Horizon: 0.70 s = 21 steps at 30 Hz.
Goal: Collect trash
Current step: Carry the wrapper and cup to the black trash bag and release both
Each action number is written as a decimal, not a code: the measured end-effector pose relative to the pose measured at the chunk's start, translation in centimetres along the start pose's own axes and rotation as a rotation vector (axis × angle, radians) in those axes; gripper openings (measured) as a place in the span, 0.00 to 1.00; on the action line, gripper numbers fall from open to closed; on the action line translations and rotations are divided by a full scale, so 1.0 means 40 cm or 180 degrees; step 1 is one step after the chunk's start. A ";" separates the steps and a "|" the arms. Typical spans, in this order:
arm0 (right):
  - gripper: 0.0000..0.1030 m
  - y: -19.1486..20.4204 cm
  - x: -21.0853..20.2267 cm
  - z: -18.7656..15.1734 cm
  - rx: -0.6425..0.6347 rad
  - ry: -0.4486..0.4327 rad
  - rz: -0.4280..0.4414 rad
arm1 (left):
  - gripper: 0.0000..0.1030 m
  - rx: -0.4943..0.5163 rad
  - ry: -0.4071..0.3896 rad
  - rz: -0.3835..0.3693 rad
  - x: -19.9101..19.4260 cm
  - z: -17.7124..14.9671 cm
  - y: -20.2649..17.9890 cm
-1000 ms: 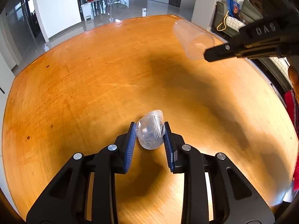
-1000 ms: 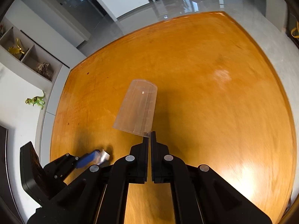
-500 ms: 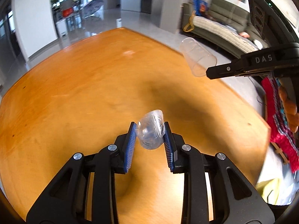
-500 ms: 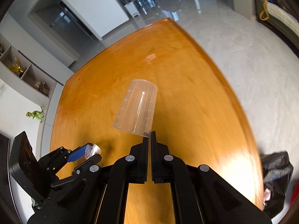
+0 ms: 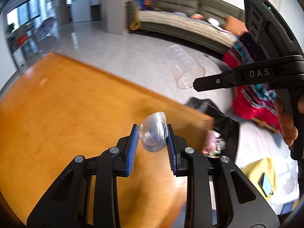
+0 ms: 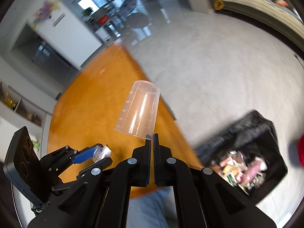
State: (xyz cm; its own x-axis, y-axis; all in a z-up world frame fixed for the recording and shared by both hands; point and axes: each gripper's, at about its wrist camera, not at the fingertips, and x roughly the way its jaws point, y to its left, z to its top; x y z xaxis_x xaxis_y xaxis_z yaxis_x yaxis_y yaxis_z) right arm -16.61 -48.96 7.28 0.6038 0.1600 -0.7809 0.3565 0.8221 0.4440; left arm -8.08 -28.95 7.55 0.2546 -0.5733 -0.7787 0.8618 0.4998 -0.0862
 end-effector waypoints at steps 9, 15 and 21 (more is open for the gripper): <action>0.03 -0.282 -0.111 -0.142 0.0562 -0.0050 -0.0446 | 0.28 0.0667 0.0227 -0.0461 0.129 0.030 -0.316; 0.56 -0.454 -0.113 -0.202 0.0932 0.0185 -0.1242 | 0.96 0.1124 0.0417 -0.0254 0.218 0.002 -0.474; 0.57 -0.490 -0.132 -0.214 0.1071 0.0027 -0.1228 | 0.94 0.1323 0.0312 -0.0178 0.227 -0.016 -0.518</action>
State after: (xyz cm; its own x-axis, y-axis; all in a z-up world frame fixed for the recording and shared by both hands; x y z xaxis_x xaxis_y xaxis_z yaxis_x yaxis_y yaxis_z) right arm -32.87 -61.26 -1.07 0.3775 -0.1149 -0.9188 0.7630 0.6008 0.2384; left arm -23.91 -44.08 1.87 0.1770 -0.5177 -0.8370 0.9816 0.1543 0.1122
